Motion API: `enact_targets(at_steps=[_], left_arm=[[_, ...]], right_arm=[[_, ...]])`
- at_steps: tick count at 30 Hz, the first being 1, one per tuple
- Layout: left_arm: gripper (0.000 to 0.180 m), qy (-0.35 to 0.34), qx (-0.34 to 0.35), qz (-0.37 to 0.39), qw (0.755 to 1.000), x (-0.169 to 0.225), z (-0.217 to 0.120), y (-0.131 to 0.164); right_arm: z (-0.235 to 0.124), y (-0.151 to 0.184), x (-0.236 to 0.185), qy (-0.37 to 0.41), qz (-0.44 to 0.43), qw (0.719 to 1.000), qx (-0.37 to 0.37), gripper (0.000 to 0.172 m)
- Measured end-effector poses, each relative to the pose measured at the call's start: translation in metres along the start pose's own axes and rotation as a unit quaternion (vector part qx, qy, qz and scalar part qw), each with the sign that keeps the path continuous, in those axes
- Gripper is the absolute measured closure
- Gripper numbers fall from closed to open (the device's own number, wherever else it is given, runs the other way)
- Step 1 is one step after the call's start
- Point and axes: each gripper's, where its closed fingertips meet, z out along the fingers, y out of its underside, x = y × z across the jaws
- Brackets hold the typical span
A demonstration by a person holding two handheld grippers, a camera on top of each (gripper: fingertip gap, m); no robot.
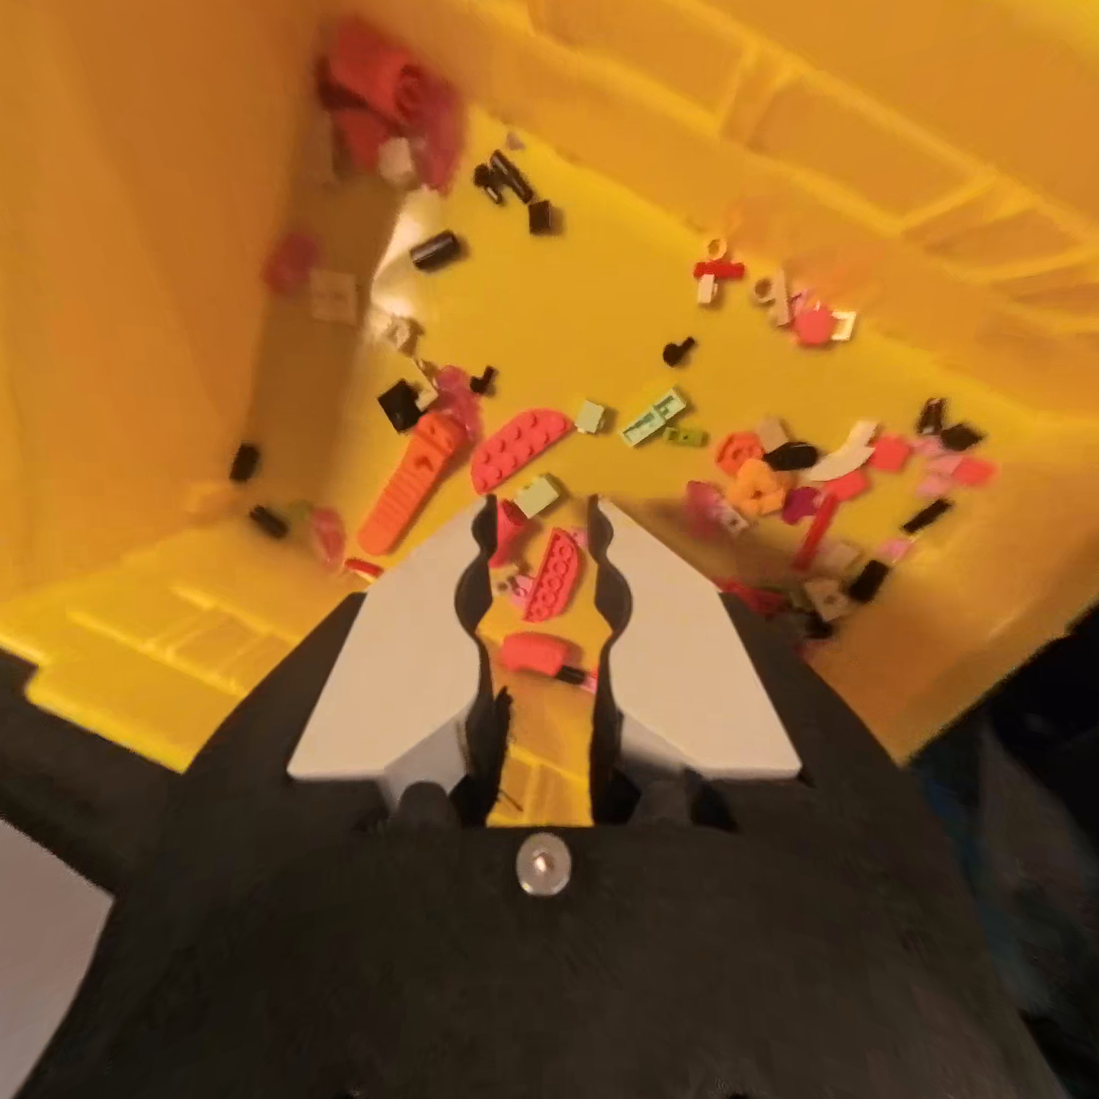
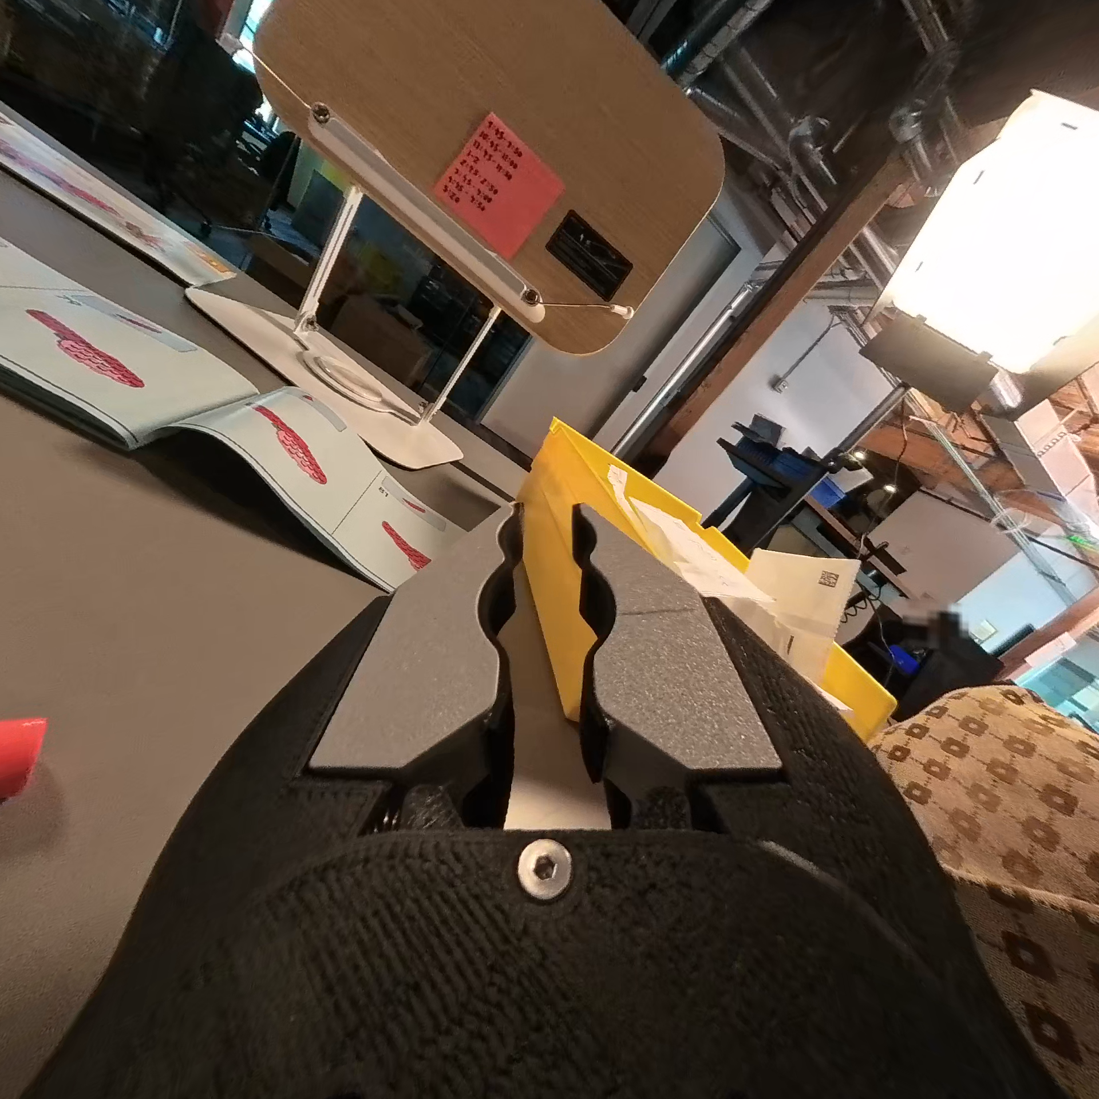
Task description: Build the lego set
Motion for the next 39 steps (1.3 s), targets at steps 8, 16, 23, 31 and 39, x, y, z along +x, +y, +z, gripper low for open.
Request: enact_targets(at_steps=[8,16,23,31,39], left_arm=[[0.149,0.077,0.055,0.103,0.990,0.007,0.021,-0.017],[0.137,0.059,0.004,0.135,0.989,-0.004,0.035,-0.007],[0.156,0.070,-0.008,0.121,0.990,-0.001,0.036,-0.006],[0.163,0.066,-0.010,0.098,0.993,0.001,0.035,-0.005],[0.165,-0.071,0.149,0.094,0.982,-0.025,-0.030,-0.063]], right_arm=[[0.001,0.001,-0.005,-0.013,-0.006,1.000,-0.003,0.160],[0.001,0.001,-0.007,-0.020,0.000,1.000,-0.002,0.161],[0.001,0.002,-0.008,-0.026,0.006,1.000,-0.002,0.161],[0.001,0.001,-0.011,-0.036,0.008,0.999,0.000,0.161],[0.001,-0.001,-0.010,-0.032,0.017,0.999,0.005,0.161]])
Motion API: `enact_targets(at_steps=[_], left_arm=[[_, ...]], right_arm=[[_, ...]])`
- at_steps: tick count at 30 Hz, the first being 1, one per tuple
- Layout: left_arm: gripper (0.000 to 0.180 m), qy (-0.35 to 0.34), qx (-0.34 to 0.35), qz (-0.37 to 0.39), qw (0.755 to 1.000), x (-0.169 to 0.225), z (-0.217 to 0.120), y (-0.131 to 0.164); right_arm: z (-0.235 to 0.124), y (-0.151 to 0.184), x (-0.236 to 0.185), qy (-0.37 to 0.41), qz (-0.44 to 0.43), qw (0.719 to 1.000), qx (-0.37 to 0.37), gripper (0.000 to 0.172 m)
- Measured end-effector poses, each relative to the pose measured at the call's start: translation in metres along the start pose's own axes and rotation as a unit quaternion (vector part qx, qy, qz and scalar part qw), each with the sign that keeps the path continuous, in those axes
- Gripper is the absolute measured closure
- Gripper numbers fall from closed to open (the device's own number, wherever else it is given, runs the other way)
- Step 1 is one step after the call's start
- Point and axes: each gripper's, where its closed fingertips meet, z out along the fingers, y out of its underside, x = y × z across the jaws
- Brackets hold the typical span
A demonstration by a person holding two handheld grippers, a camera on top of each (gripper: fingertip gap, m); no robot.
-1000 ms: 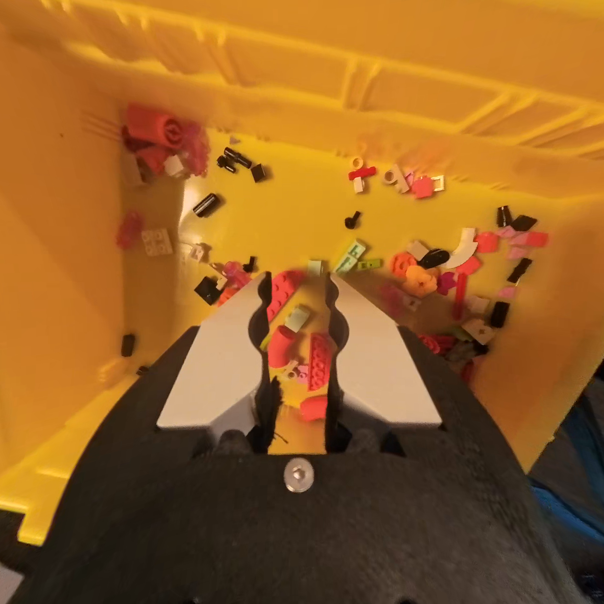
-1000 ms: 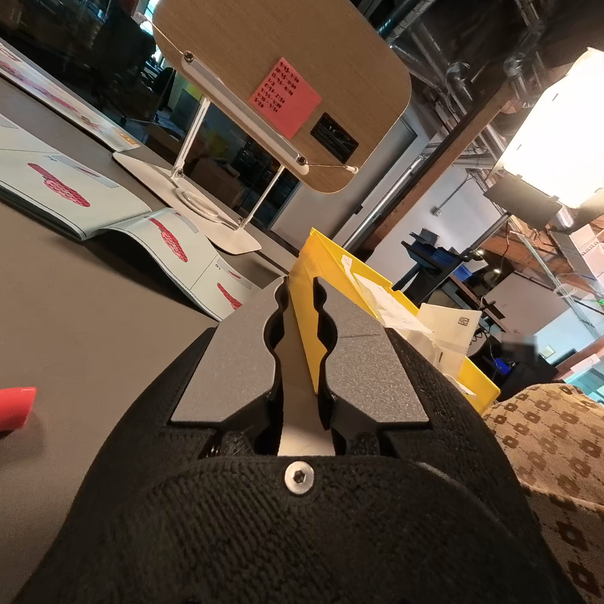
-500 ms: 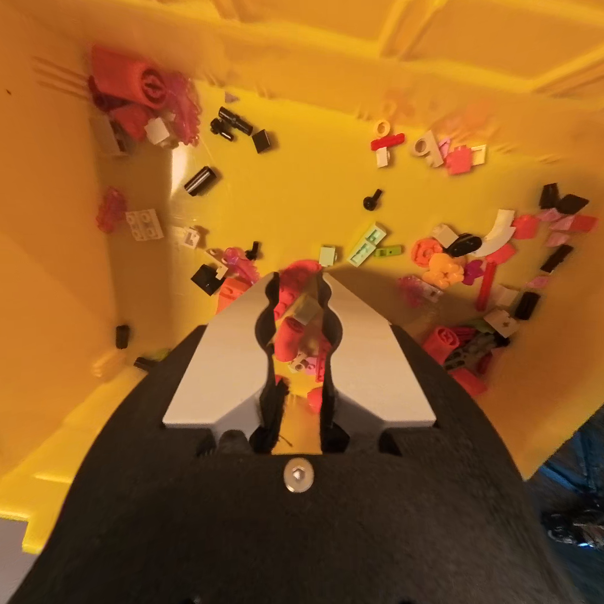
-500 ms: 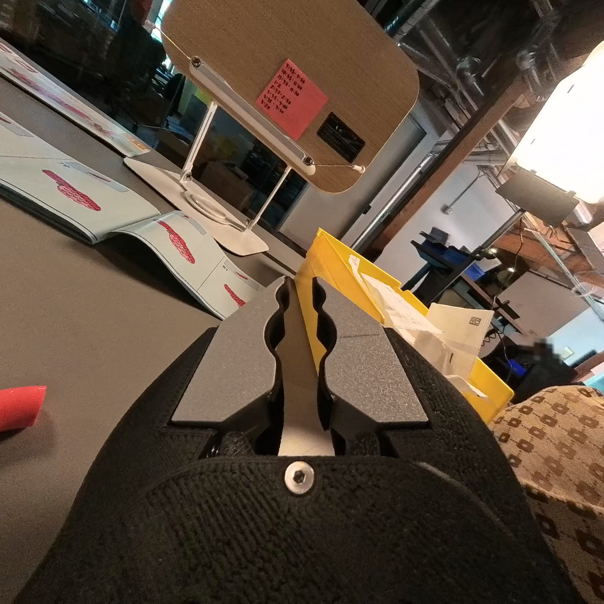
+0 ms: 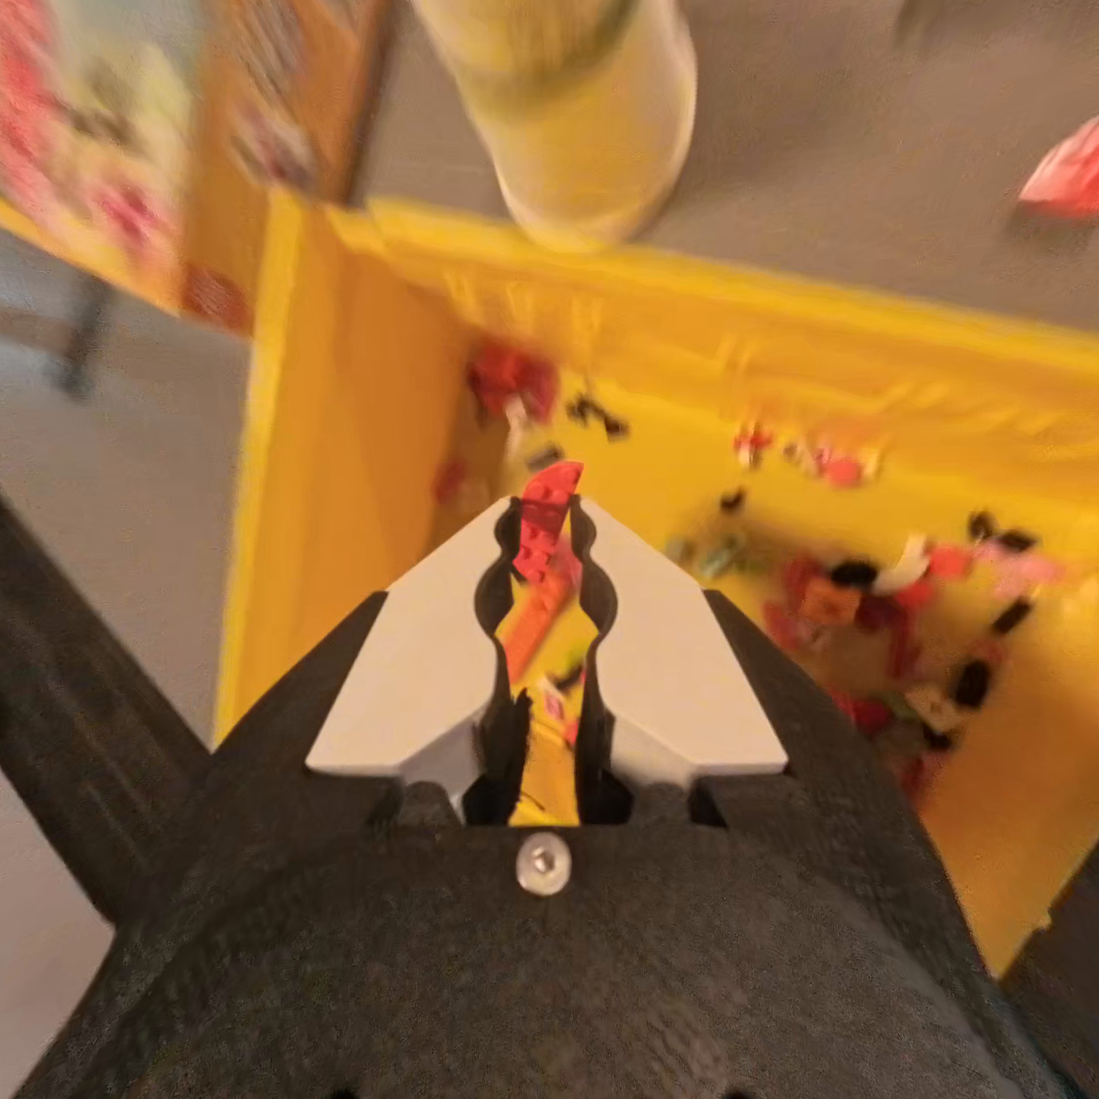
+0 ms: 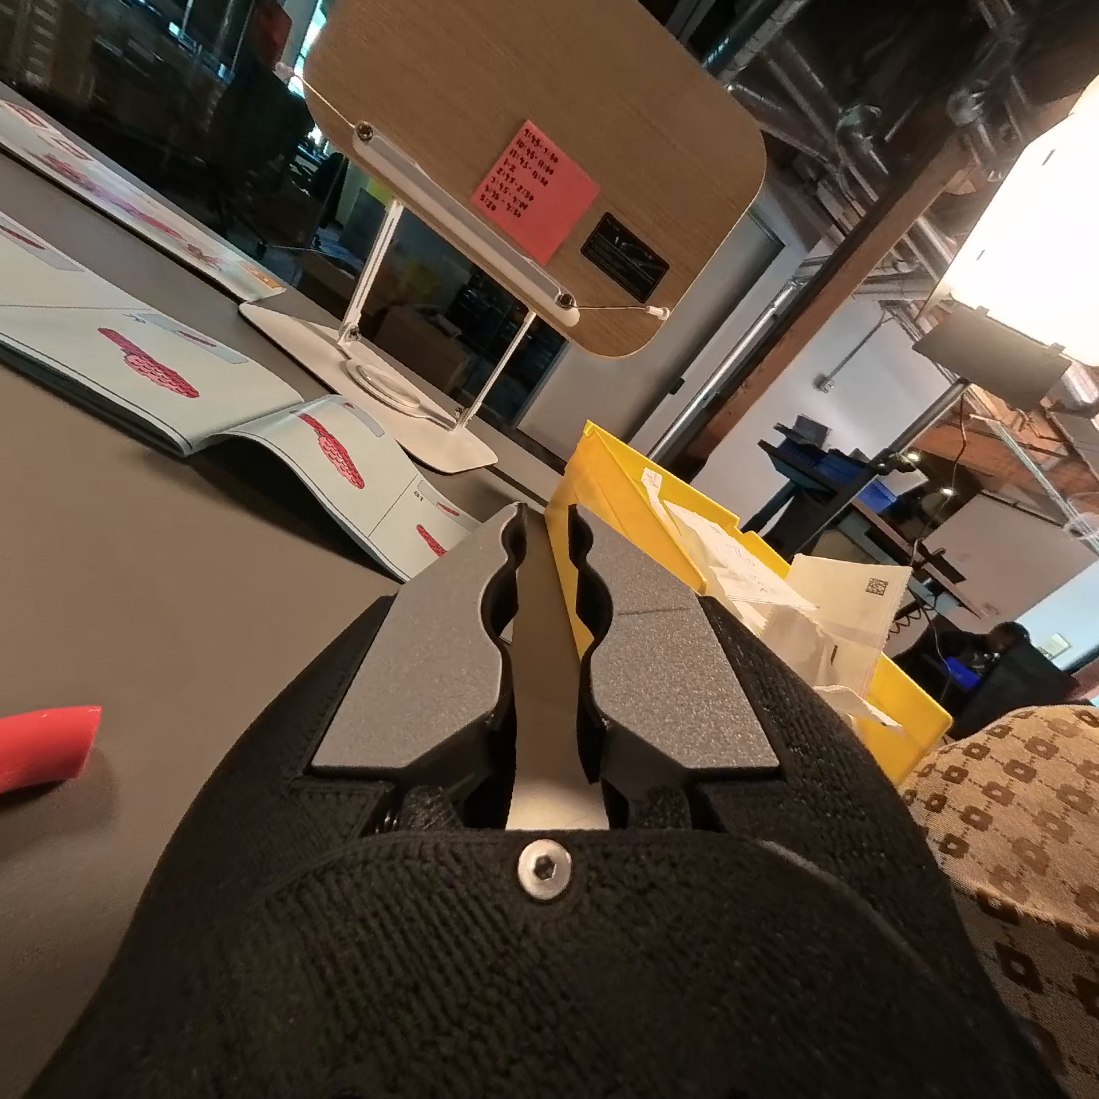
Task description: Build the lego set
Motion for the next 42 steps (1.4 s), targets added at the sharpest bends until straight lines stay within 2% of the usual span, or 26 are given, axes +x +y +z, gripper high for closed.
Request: enact_targets(at_steps=[3,5,7,11,15,18,20,22,27,29,32,35,37,40,42], left_arm=[[0.165,-0.062,0.164,0.044,0.984,0.005,-0.055,-0.091],[0.165,-0.073,0.240,0.072,0.965,0.032,-0.081,-0.147],[0.165,-0.052,0.279,0.083,0.955,0.074,-0.085,-0.193],[0.165,0.036,0.356,0.076,0.931,0.183,-0.053,-0.276],[0.165,0.149,0.303,0.059,0.939,0.281,0.019,-0.327],[0.165,0.176,0.209,0.089,0.958,0.314,0.065,-0.339],[0.165,0.213,0.166,0.092,0.958,0.328,0.086,-0.346],[0.165,0.211,0.139,0.109,0.961,0.331,0.105,-0.350],[0.165,0.232,0.100,0.129,0.959,0.341,0.121,-0.345],[0.165,0.246,0.104,0.132,0.955,0.344,0.120,-0.346],[0.147,0.243,0.119,0.123,0.955,0.339,0.116,-0.348],[0.140,0.235,0.186,0.086,0.950,0.325,0.094,-0.351],[0.142,0.226,0.246,0.053,0.941,0.312,0.073,-0.349],[0.143,0.236,0.302,0.032,0.923,0.311,0.046,-0.328],[0.143,0.221,0.322,0.027,0.920,0.312,0.037,-0.307]], right_arm=[[0.001,-0.001,-0.001,0.003,-0.010,1.000,0.000,0.161],[0.002,-0.001,-0.001,0.005,-0.022,1.000,0.002,0.163],[0.005,0.001,0.001,0.007,-0.032,0.999,0.002,0.163],[0.010,0.005,-0.002,-0.004,-0.054,0.999,0.000,0.163],[0.012,0.006,-0.002,-0.014,-0.050,0.999,0.006,0.163],[0.015,0.010,0.006,-0.008,-0.039,0.999,0.005,0.165],[0.018,0.014,0.012,-0.002,-0.026,1.000,0.001,0.165],[0.020,0.016,0.017,-0.001,-0.013,1.000,0.003,0.165],[0.022,0.017,0.020,-0.006,0.007,1.000,0.005,0.165],[0.022,0.017,0.020,-0.007,0.012,1.000,0.006,0.165],[0.021,0.016,0.020,-0.007,0.015,1.000,0.009,0.165],[0.021,0.015,0.022,-0.008,0.028,0.999,0.013,0.165],[0.020,0.013,0.021,-0.012,0.037,0.999,0.017,0.165],[0.020,0.005,0.013,-0.031,0.039,0.998,0.028,0.165],[0.015,-0.006,0.002,-0.064,0.028,0.997,0.042,0.164]])
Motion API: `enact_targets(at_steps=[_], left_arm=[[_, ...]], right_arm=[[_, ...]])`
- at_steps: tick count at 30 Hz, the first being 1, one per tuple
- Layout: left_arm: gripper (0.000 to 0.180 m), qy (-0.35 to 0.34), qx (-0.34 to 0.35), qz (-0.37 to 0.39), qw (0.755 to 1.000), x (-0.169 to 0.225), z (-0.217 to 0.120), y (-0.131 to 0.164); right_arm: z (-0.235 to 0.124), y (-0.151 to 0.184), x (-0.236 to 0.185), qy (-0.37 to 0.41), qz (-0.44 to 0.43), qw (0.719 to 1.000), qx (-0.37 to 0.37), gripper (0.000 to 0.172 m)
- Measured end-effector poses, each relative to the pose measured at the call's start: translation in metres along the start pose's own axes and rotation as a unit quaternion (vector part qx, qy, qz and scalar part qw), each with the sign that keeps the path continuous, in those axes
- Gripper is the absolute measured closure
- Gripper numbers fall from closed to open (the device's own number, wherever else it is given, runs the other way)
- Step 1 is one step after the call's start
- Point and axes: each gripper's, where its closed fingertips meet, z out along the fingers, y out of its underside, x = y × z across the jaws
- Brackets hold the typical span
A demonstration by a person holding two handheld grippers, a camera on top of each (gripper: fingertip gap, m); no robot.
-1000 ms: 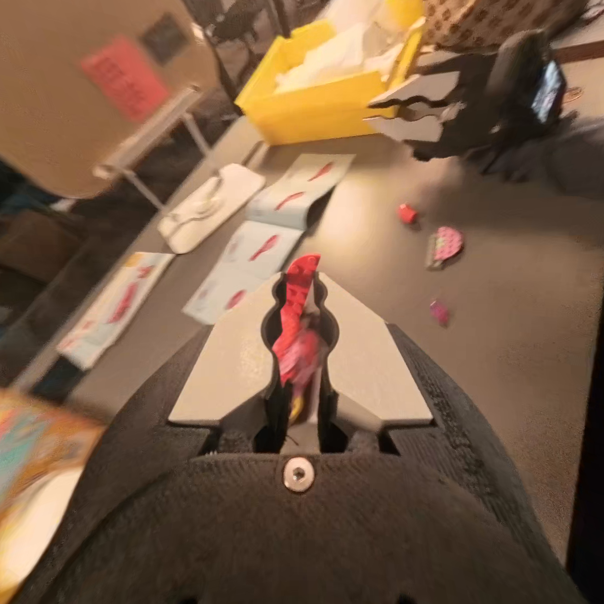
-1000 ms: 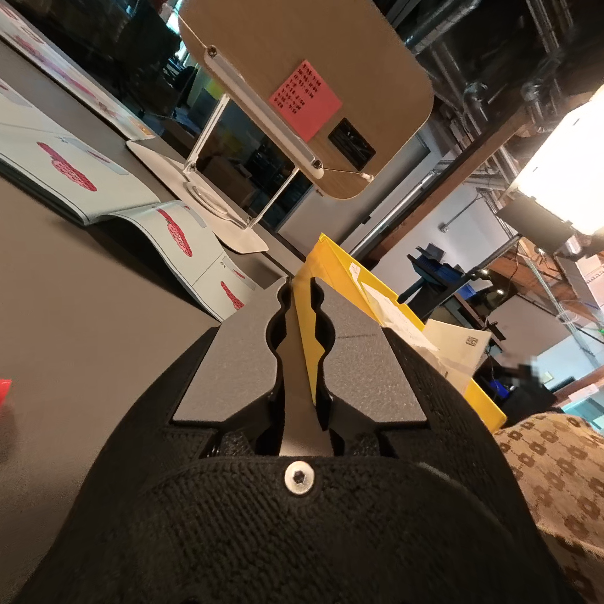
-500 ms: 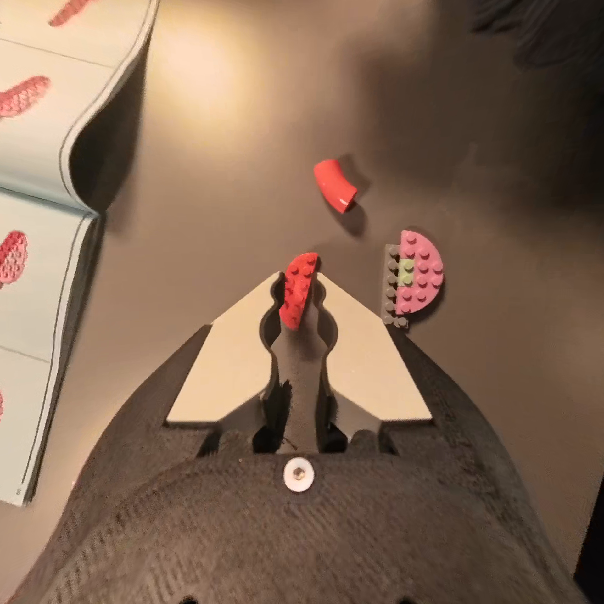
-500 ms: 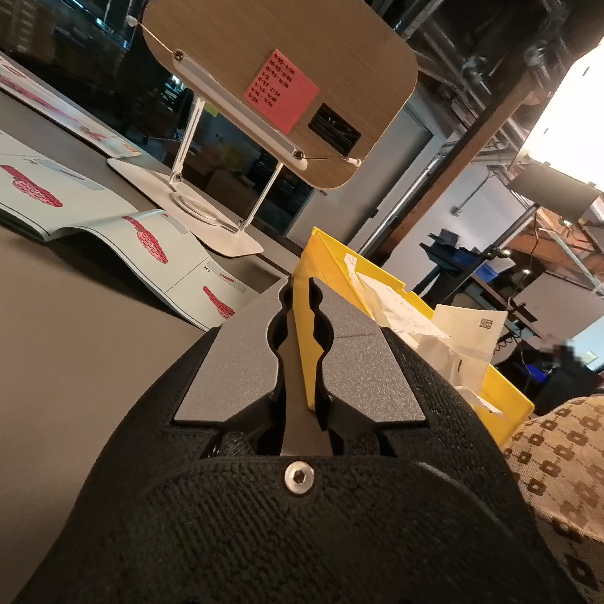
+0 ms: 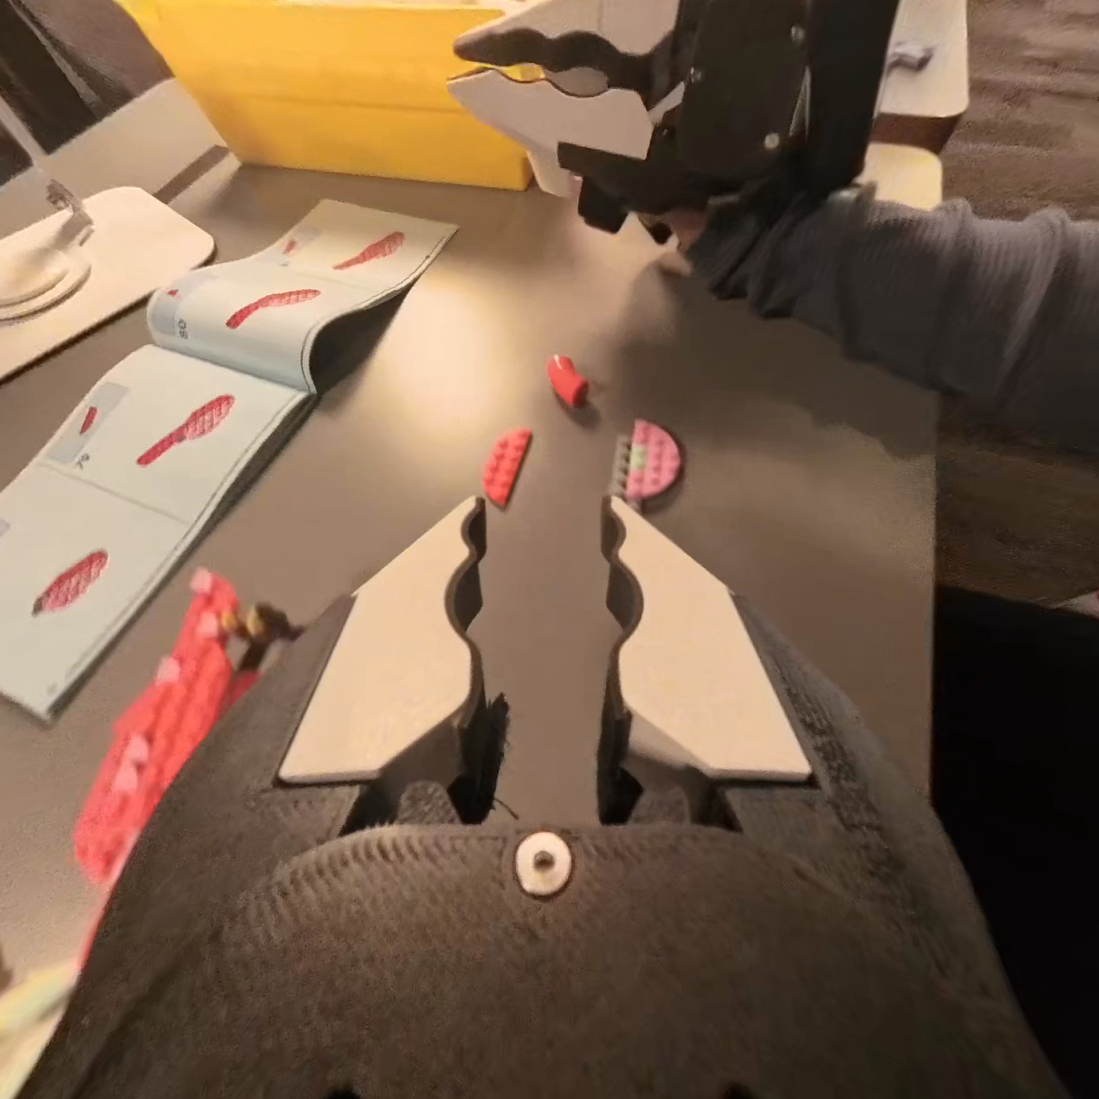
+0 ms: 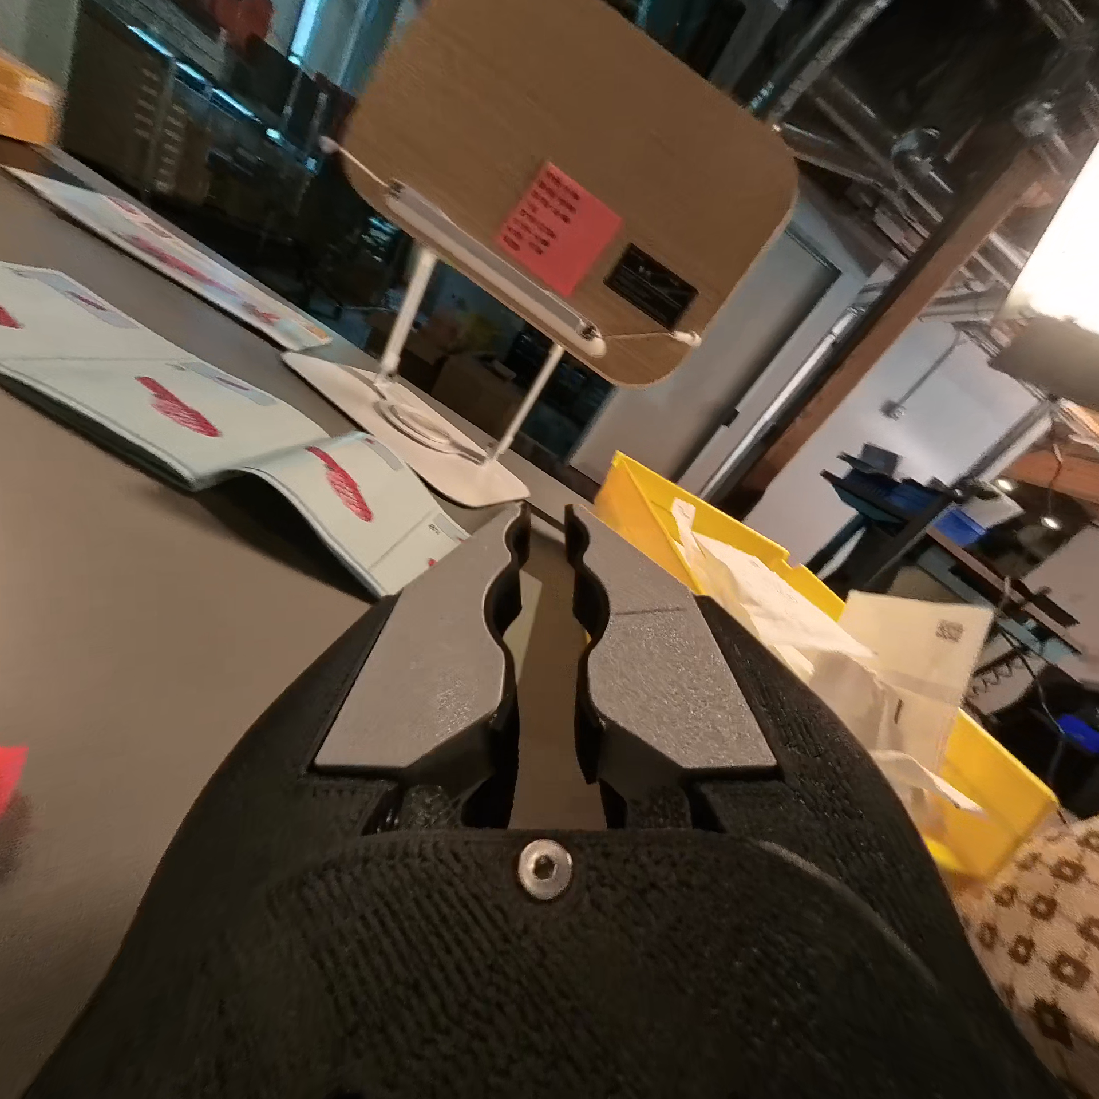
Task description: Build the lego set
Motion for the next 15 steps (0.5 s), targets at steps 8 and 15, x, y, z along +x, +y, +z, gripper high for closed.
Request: enact_targets(at_steps=[8,15], left_arm=[[0.145,-0.018,0.014,-0.018,1.000,0.022,-0.067,0.045],[0.151,-0.005,0.027,0.032,0.999,0.024,-0.068,0.042]], right_arm=[[-0.129,-0.048,-0.134,-0.500,0.129,0.857,-0.004,0.140],[-0.136,-0.028,-0.161,-0.592,0.004,0.803,-0.066,0.120]])
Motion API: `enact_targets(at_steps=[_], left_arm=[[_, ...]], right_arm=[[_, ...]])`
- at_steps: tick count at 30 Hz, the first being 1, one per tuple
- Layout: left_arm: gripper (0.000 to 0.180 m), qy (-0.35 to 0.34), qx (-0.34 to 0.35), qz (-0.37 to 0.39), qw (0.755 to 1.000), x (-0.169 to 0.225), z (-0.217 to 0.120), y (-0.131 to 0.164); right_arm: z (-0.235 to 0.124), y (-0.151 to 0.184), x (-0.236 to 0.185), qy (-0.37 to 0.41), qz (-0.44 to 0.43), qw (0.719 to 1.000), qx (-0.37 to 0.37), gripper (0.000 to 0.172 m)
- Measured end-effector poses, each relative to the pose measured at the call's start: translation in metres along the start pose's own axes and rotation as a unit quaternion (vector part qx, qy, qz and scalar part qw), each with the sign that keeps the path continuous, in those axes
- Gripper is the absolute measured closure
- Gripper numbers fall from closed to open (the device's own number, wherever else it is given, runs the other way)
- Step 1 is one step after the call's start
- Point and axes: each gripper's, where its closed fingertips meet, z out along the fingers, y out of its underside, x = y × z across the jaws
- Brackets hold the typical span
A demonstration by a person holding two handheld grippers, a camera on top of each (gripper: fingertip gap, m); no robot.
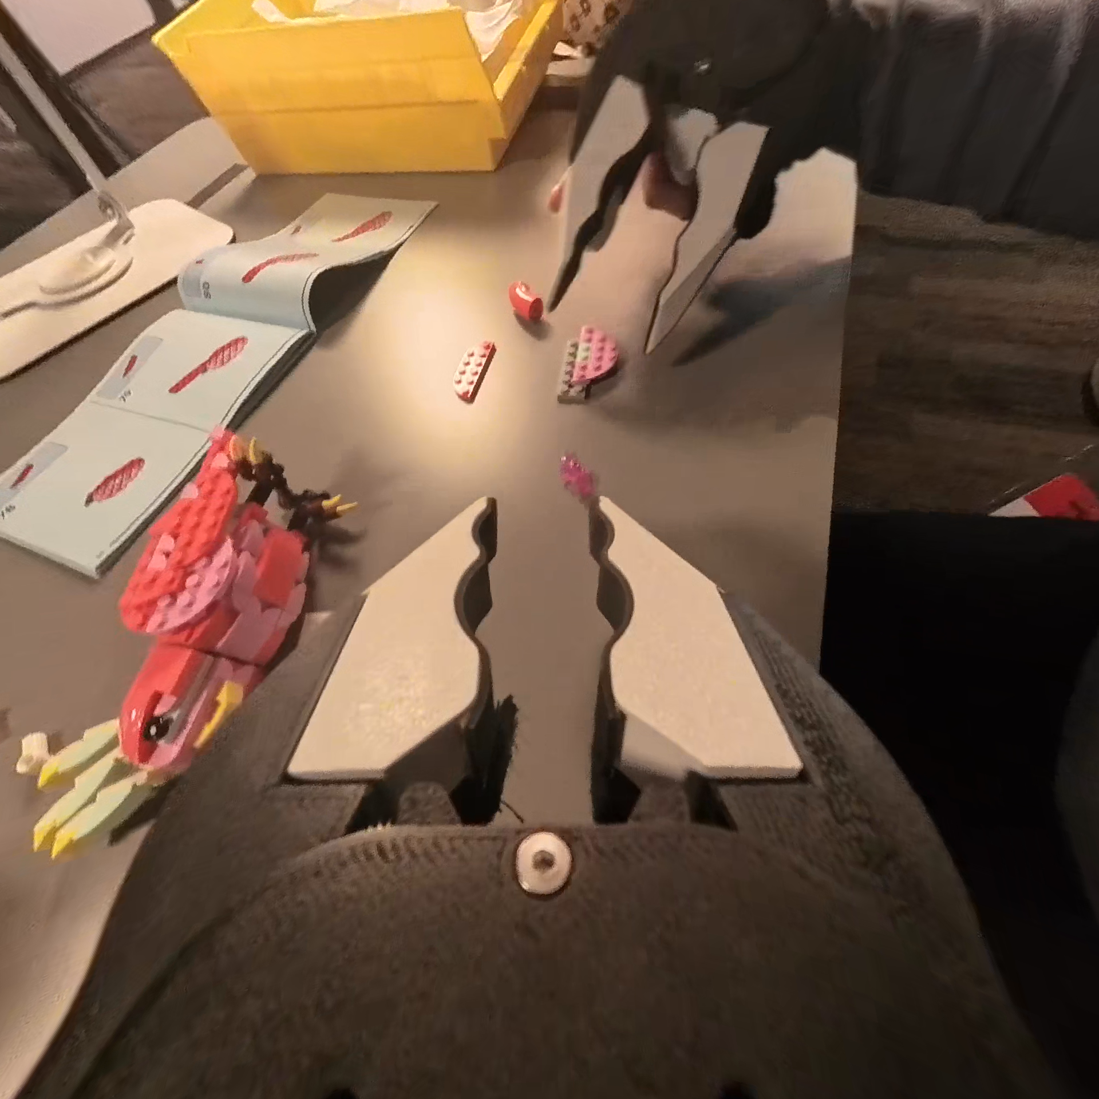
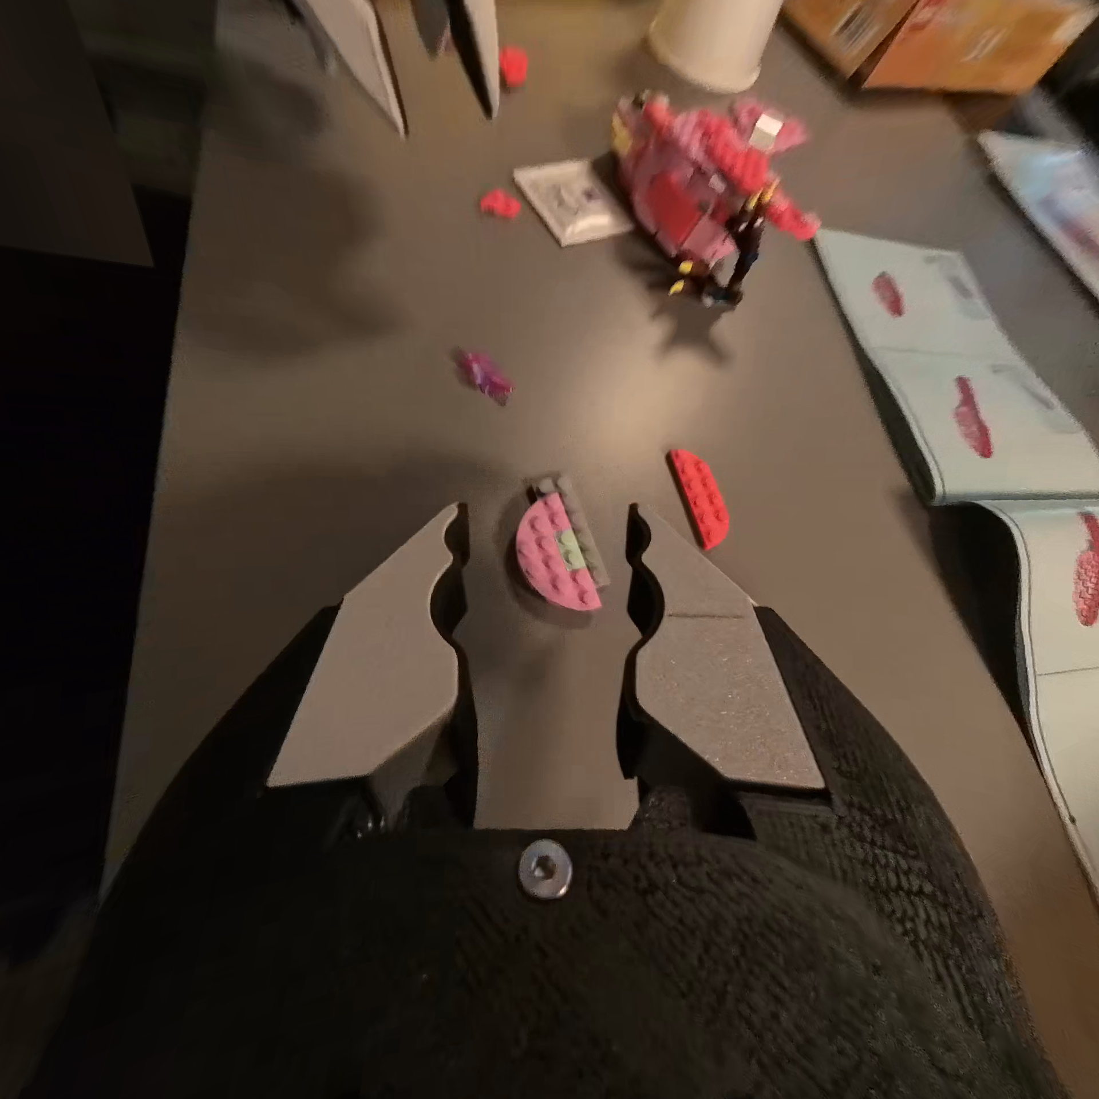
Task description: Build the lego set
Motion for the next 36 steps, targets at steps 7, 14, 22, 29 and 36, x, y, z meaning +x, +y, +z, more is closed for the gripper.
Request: enact_targets(at_steps=[7,14,22,29,36], left_arm=[[0.162,0.012,0.050,0.130,0.990,0.005,0.015,-0.009],[0.151,0.008,0.056,0.247,0.967,-0.005,0.038,0.001],[0.145,-0.150,0.062,0.511,0.844,-0.029,0.039,-0.005],[0.158,-0.200,0.037,0.606,0.769,-0.030,0.044,0.003],[0.176,-0.241,0.048,0.634,0.734,-0.033,0.041,-0.004]], right_arm=[[0.011,0.021,0.005,-0.086,-0.007,0.989,-0.123,0.126],[0.018,0.015,0.007,-0.109,0.012,0.984,-0.143,0.147],[0.033,-0.031,0.020,-0.095,-0.007,0.992,-0.079,0.151],[0.051,-0.061,0.012,-0.121,-0.042,0.990,-0.053,0.151],[0.050,-0.073,0.009,-0.138,-0.039,0.989,-0.021,0.150]])
